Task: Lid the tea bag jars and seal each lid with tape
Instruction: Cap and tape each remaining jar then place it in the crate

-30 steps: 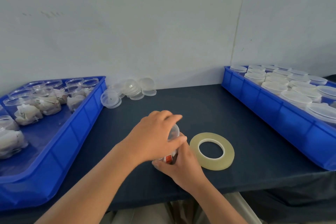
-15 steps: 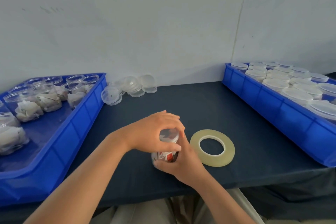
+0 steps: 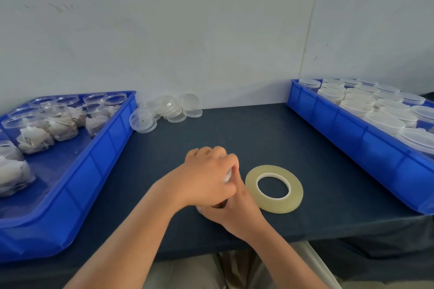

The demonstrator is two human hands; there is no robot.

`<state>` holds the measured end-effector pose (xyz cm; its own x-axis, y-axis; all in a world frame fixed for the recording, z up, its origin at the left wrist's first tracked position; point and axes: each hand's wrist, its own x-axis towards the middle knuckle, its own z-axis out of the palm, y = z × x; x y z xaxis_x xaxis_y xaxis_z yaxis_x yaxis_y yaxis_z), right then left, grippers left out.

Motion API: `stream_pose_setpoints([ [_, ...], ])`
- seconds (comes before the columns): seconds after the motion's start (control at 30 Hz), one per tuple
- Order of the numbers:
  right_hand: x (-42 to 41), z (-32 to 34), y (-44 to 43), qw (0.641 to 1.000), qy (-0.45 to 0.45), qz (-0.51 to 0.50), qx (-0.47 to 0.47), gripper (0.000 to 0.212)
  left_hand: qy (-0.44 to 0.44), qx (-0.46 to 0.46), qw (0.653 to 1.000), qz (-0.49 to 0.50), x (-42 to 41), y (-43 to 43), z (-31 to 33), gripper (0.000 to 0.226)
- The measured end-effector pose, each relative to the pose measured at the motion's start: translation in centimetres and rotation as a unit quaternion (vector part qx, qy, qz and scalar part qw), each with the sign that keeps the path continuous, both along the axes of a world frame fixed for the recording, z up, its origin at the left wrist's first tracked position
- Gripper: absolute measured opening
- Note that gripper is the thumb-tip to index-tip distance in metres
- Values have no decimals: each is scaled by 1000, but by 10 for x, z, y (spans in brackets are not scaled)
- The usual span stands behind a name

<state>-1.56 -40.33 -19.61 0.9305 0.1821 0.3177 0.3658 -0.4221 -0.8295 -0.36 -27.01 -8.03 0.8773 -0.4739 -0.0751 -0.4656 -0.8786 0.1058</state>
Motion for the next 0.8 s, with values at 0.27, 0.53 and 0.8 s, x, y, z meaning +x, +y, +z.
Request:
stream_pose_setpoints([
  [0.27, -2, 3, 1, 1000, -9, -13, -20, 74, -52, -175, 983, -38, 6, 6, -1, 24],
  [0.53, 6, -5, 4, 998, -10, -22, -66, 74, -68, -69, 984, 153, -15, -12, -17, 55],
  [0.8, 5, 1, 2, 999, -21, -20, -35, 65, -208, -154, 957, 131, -3, -12, -36, 43],
])
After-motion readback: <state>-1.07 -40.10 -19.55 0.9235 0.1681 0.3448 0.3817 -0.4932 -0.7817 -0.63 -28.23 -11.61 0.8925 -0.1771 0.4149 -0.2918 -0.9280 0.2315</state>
